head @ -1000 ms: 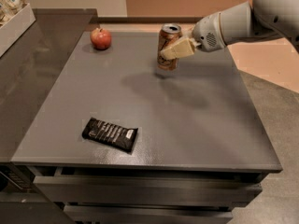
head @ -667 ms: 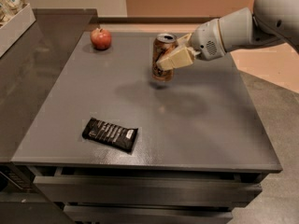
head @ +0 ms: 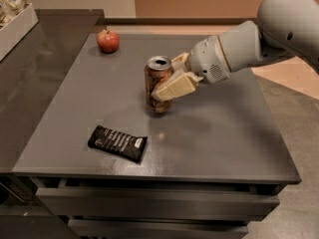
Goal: Move orange can near rxbar chocolate
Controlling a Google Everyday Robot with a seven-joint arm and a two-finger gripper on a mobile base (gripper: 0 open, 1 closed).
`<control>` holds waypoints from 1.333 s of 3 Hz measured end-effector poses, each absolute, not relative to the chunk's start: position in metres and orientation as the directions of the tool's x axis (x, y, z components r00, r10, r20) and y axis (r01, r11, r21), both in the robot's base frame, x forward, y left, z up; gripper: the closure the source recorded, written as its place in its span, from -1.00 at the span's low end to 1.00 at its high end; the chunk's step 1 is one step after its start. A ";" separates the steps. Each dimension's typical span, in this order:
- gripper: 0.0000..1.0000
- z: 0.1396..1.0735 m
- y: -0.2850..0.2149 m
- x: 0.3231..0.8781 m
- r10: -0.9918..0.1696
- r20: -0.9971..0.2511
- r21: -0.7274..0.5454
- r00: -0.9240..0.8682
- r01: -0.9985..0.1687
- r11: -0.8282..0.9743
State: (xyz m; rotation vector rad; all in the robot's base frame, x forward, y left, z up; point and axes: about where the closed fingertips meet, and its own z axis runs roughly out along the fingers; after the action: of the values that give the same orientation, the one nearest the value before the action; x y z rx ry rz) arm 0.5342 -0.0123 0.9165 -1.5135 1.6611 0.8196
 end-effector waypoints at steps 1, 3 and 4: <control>1.00 0.911 0.005 0.507 -0.546 -0.837 -0.051 0.028 -0.998 0.027; 0.20 0.894 0.024 0.484 -0.557 -0.827 -0.067 0.077 -0.997 -0.037; -0.27 0.887 0.028 0.486 -0.562 -0.825 -0.051 0.064 -0.998 -0.038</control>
Offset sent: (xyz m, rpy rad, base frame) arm -0.0637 0.0384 -0.0246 -0.0508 -0.0795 0.1620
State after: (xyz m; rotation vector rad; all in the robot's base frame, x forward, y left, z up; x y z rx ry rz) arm 0.4864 0.0277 0.8865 -1.6788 1.5733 0.8341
